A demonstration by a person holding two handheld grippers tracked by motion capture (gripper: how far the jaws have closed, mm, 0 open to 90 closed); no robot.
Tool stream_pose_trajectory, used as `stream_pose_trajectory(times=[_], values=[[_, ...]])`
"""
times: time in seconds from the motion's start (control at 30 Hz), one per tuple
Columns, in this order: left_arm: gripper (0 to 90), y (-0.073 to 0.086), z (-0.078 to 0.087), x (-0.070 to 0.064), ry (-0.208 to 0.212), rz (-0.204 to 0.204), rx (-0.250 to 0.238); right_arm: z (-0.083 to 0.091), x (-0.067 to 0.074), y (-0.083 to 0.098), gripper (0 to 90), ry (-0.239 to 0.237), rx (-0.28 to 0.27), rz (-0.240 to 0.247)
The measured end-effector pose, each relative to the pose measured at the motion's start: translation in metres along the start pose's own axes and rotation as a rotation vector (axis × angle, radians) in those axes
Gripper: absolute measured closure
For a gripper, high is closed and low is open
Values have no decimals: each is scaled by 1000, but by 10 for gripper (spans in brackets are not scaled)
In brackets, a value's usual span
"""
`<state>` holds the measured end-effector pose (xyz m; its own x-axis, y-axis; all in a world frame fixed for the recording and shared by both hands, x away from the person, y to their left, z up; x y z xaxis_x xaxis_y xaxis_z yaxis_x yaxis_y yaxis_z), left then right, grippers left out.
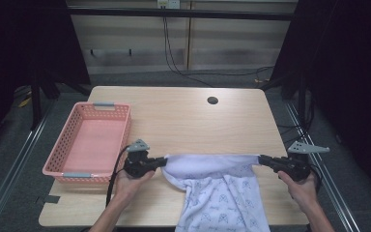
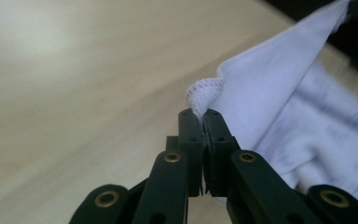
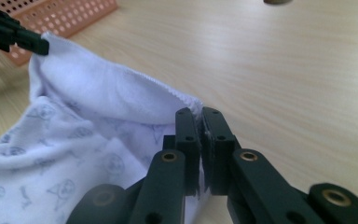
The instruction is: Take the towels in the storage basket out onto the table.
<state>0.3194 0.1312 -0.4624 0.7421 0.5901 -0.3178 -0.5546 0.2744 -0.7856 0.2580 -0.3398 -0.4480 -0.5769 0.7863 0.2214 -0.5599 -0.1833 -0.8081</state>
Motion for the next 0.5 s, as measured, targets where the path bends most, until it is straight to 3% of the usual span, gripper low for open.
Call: stream_pose_trajectory(times=[0.03, 0.27, 0.43, 0.5], values=[[879, -15, 15, -1, -8, -8, -61, 3, 4, -10, 865, -11, -24, 16], [878, -69, 56, 1, -48, -48, -195, 13, 8, -56, 866, -11, -131, 54], [878, -104, 81, 2, -93, -101, -252, 15, 9, -98, 866, -10, -195, 88], [878, -116, 87, 7, -105, -96, -276, 15, 7, -111, 866, -12, -218, 89]])
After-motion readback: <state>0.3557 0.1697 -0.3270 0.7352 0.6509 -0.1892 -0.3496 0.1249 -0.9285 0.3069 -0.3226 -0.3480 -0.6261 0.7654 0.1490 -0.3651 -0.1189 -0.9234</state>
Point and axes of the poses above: each handheld gripper's, and its own axes: z roughly backward along the jaws, y roughly out of its underside, x roughly to its left, the point moved 1 cm from there along -z, roughly forward along the jaws, and after that the axes turned 3 degrees about x, right-handed, at the moved point
